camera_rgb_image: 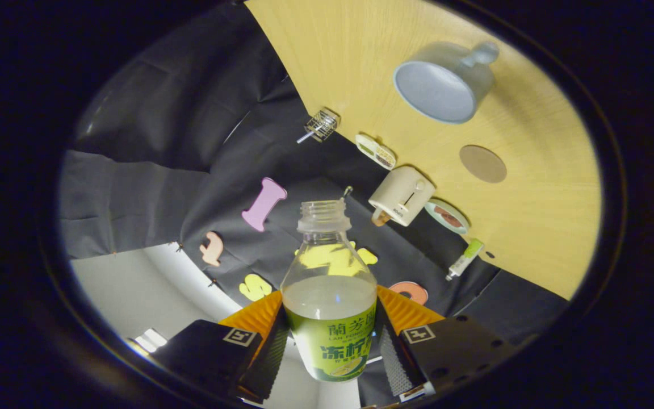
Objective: Take the bottle from table, then pour the juice into the cup, finally place the bottle on the coaster
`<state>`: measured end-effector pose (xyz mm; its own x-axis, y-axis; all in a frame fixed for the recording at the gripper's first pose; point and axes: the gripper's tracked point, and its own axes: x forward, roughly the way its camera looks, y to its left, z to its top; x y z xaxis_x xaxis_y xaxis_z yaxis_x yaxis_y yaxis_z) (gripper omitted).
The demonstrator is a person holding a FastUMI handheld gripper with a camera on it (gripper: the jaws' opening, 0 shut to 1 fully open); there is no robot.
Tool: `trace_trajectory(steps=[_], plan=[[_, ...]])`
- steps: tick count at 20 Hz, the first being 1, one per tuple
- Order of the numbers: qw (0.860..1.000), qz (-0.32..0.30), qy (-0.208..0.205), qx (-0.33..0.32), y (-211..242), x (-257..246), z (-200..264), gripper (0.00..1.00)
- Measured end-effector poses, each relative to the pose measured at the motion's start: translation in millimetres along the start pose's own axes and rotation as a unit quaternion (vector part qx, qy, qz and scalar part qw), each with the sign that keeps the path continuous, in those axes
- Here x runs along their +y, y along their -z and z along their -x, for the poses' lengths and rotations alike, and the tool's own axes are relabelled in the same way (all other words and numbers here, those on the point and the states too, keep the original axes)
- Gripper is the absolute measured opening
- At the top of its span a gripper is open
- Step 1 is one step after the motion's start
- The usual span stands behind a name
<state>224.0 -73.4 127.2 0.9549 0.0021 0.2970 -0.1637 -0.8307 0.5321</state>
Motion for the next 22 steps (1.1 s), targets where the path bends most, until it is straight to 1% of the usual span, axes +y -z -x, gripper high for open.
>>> trace_trajectory(steps=[8, 11, 13, 17, 19, 20, 21, 22], plan=[[1.0, -0.009, -0.01, 0.004, 12.8, 25.2, 2.2, 0.78], [1.0, -0.016, -0.003, -0.005, 7.2, 18.9, 4.3, 0.78], [1.0, -0.009, 0.007, -0.004, 8.1, 12.7, 4.5, 0.78], [0.999, 0.035, 0.035, 0.006, 4.7, -10.8, -1.9, 0.78], [0.995, 0.069, 0.065, 0.008, 1.1, -33.5, -3.7, 0.78], [0.991, 0.103, 0.088, 0.004, -4.4, -46.7, -5.2, 0.78], [0.982, 0.146, 0.117, 0.003, -8.2, -63.1, -6.2, 0.78], [0.97, 0.195, 0.144, 0.007, -11.1, -77.8, -7.0, 0.78]])
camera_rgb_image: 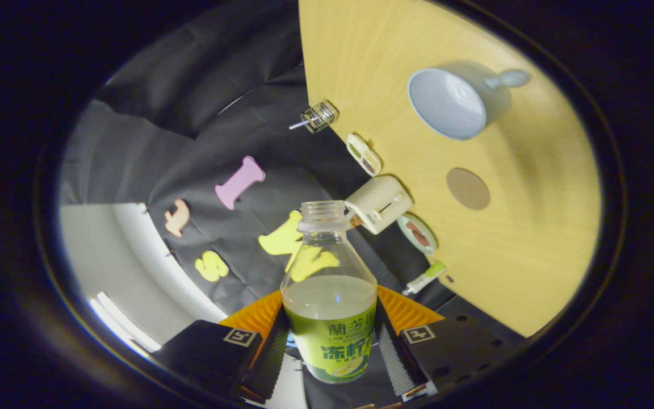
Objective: Take the bottle from table, then pour the juice into the cup, finally place the bottle on the coaster
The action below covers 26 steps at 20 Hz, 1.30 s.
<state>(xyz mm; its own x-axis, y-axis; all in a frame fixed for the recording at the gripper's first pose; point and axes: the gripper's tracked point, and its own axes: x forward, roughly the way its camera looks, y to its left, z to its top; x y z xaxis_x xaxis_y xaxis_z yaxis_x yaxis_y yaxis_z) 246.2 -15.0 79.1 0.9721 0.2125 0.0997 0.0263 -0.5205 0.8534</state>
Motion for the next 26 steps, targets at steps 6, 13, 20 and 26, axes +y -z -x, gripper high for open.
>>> trace_trajectory(steps=[6, 13, 20, 26], plan=[[0.965, 0.243, 0.097, 0.016, 4.7, -52.5, -21.7, 0.79], [0.887, 0.446, 0.123, 0.003, -1.4, -31.9, -7.9, 0.79], [0.675, 0.716, 0.171, -0.039, -6.5, 23.3, 8.1, 0.79], [0.555, 0.818, 0.138, -0.065, 23.3, 48.6, -11.5, 0.8]])
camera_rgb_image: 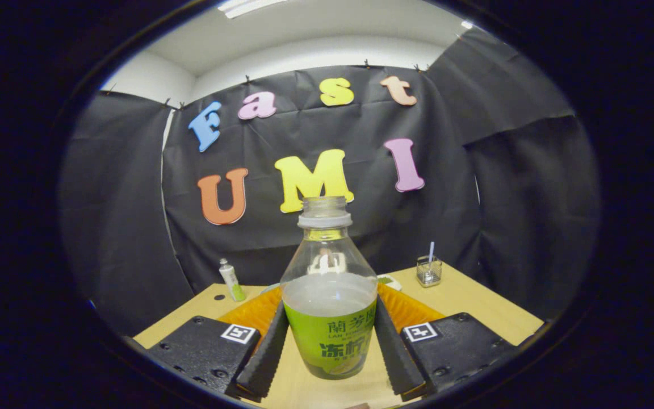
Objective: Take the bottle from table, then pour the juice into the cup, finally place the bottle on the coaster
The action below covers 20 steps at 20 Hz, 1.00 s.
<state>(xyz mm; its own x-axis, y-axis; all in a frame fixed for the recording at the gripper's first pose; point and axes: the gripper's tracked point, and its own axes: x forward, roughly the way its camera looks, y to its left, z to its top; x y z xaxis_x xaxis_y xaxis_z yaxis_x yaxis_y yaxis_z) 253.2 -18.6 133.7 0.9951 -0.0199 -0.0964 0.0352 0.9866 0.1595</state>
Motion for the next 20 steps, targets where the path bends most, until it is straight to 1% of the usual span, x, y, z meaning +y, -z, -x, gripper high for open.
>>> trace_trajectory(steps=[2, 4, 6, 8, 9, 14, 20], plan=[[0.999, 0.037, 0.011, 0.001, 2.0, 9.3, -12.9, 0.8], [0.998, 0.06, 0.005, 0.01, 16.9, 22.7, -32.1, 0.81], [0.999, 0.052, 0.001, 0.017, 35.3, 30.7, -52.4, 0.81], [0.999, 0.042, -0.015, 0.02, 56.5, 42.9, -68.8, 0.81], [0.999, 0.043, -0.021, 0.021, 65.6, 46.0, -79.6, 0.81], [0.997, 0.06, -0.025, 0.035, 111.6, 53.3, -121.8, 0.81], [0.997, 0.07, -0.013, 0.021, 130.2, 52.6, -151.9, 0.82]])
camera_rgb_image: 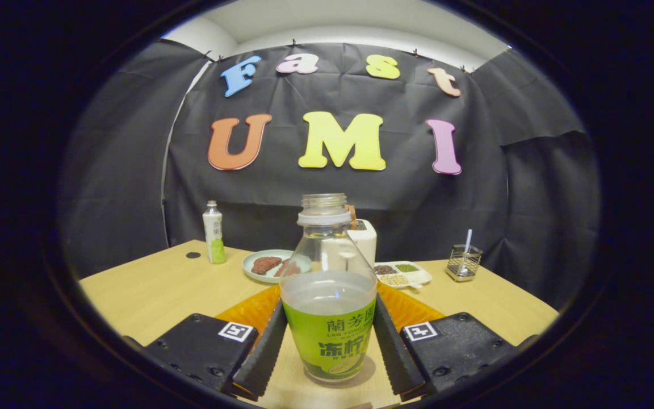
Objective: Take the bottle from table, then pour the juice into the cup, finally place the bottle on the coaster
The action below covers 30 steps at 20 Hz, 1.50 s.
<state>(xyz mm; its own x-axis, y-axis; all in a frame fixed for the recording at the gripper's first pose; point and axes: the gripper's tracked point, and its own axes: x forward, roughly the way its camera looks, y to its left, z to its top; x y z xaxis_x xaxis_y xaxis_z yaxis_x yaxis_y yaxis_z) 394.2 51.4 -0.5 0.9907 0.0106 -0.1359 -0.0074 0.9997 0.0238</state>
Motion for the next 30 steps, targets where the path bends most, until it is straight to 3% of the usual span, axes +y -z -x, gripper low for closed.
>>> trace_trajectory(steps=[13, 17, 18, 24, 30], plan=[[0.999, -0.042, -0.006, 0.029, 46.6, -13.5, -18.2, 0.84], [0.999, -0.005, -0.016, 0.035, 43.8, -6.3, -11.9, 1.0], [0.999, 0.009, -0.011, 0.04, 43.7, -8.3, -9.8, 1.0], [1.0, 0.001, 0.008, 0.03, 26.3, -16.0, 29.9, 1.0], [0.999, 0.021, 0.036, 0.005, 10.1, -27.3, 98.1, 1.0]])
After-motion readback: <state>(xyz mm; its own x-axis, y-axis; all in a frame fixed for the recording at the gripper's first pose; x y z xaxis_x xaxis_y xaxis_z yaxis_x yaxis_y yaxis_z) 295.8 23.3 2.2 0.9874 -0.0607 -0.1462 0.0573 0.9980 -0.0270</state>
